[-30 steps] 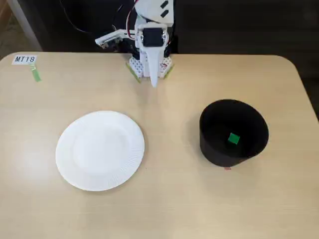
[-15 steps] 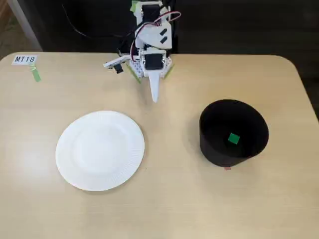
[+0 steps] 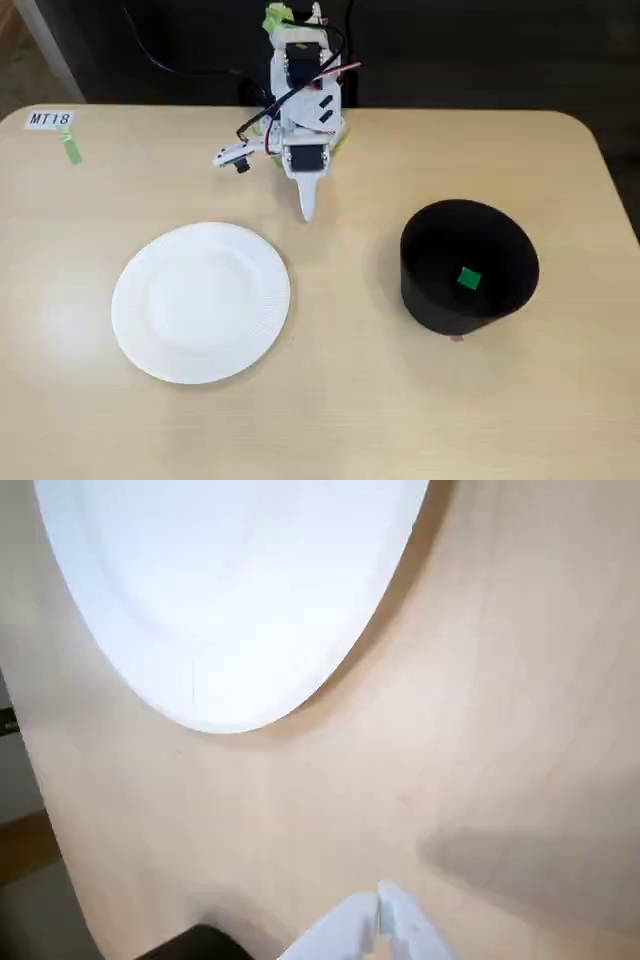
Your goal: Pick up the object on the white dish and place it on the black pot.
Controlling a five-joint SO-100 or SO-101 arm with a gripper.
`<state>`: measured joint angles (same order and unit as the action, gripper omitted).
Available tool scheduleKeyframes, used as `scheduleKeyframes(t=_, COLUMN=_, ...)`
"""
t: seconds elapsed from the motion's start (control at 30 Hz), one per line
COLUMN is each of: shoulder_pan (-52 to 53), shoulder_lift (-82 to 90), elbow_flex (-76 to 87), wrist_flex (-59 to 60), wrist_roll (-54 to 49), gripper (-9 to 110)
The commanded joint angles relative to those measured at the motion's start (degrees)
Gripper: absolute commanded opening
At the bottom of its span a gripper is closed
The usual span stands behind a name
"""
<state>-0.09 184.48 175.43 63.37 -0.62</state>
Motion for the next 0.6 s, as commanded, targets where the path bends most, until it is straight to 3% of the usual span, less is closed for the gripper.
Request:
scheduleKeyframes(t=0.0, shoulder_pan=0.3, shoulder_lift=6.3, elbow_flex=-0.2, wrist_flex=-0.6, wrist_roll=-0.4, gripper=1)
scheduleKeyframes(t=0.57, shoulder_pan=0.3, shoulder_lift=6.3, elbow_flex=-0.2, wrist_flex=-0.6, wrist_roll=-0.4, gripper=0)
